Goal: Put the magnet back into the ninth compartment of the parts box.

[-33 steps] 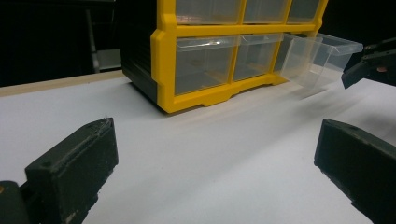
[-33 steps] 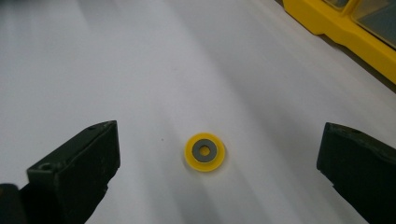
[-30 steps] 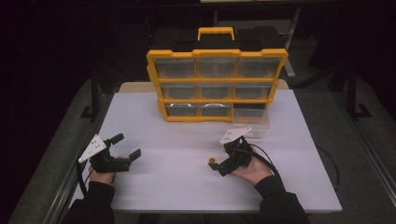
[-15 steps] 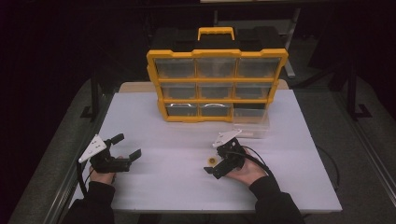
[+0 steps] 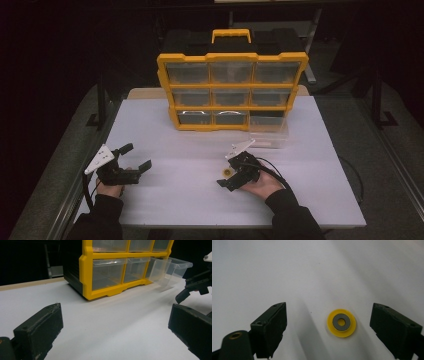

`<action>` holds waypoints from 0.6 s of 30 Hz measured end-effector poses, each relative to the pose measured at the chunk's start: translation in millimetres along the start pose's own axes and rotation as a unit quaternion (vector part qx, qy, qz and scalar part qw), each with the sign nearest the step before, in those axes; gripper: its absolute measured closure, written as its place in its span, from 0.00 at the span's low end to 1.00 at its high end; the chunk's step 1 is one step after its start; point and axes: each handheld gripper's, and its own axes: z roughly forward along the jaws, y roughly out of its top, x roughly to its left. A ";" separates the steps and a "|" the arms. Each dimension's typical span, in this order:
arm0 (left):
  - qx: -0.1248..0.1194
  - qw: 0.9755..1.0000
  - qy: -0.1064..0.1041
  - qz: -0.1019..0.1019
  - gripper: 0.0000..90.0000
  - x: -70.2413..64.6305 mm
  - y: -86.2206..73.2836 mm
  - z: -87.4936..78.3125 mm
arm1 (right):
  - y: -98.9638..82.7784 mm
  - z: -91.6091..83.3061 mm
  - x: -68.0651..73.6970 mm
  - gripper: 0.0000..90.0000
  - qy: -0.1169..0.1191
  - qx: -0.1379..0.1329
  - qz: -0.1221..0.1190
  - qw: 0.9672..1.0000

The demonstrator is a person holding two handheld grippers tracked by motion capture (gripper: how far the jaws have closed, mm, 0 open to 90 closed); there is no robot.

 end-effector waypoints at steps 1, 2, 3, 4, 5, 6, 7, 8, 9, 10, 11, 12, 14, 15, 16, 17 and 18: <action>0.000 1.000 0.000 -0.001 0.00 0.0 0.0 0.0 | -0.1 -0.1 -0.5 0.20 -0.001 0.000 0.001 1.000; 0.000 1.000 0.000 -0.001 0.00 0.0 0.0 0.0 | -0.1 -0.1 -0.5 0.20 -0.001 0.000 0.001 1.000; 0.000 1.000 0.000 -0.001 0.00 0.0 0.0 0.0 | -0.4 0.2 -0.7 0.23 -0.010 0.006 0.007 1.000; 0.000 1.000 0.000 -0.001 0.00 -0.1 -0.1 0.1 | -0.7 0.7 -1.4 0.25 -0.012 0.008 0.008 1.000; 0.001 1.000 -0.001 0.000 0.00 -0.1 -0.1 0.1 | -1.1 1.2 -2.3 0.26 -0.014 0.010 0.008 1.000; 0.001 1.000 -0.001 0.000 0.00 -0.1 -0.1 0.1 | -1.1 1.2 -2.3 0.26 -0.014 0.010 0.008 1.000; 0.000 1.000 0.000 0.000 0.00 -0.1 0.0 0.0 | -1.6 2.0 -3.5 0.29 -0.019 0.015 0.011 1.000; 0.000 1.000 0.000 0.000 0.00 -0.1 0.0 0.0 | -1.6 2.0 -3.5 0.29 -0.019 0.015 0.011 1.000; 0.000 1.000 0.000 -0.001 0.00 0.0 -0.1 0.0 | -1.6 2.3 -3.9 0.32 -0.022 0.015 0.012 1.000; 0.000 1.000 0.000 -0.001 0.00 0.0 0.0 0.0 | -1.6 2.3 -3.9 0.32 -0.022 0.015 0.012 1.000; 0.000 1.000 -0.001 -0.001 0.00 0.1 0.0 0.1 | -1.4 2.1 -4.0 0.35 -0.025 0.014 0.013 1.000; 0.000 1.000 -0.001 -0.001 0.00 0.1 0.0 0.1 | -1.4 2.1 -4.0 0.35 -0.025 0.014 0.013 1.000; 0.000 1.000 -0.001 -0.001 0.00 -0.1 -0.2 0.2 | -1.4 2.5 -3.6 0.38 -0.027 0.015 0.011 0.999; 0.000 1.000 -0.001 -0.001 0.00 -0.1 -0.2 0.2 | -1.4 2.5 -3.6 0.38 -0.027 0.015 0.011 0.999; 0.000 1.000 -0.001 -0.001 0.00 0.0 -0.1 0.2 | -1.3 2.7 -3.0 0.40 -0.026 0.015 0.011 0.999; 0.001 1.000 -0.001 -0.001 0.00 0.0 -0.2 0.2 | -1.2 3.0 -2.6 0.41 -0.028 0.015 0.009 0.999; 0.000 1.000 -0.001 -0.001 0.00 -0.1 -0.1 0.1 | -1.2 3.4 -2.5 0.42 -0.030 0.016 0.007 0.999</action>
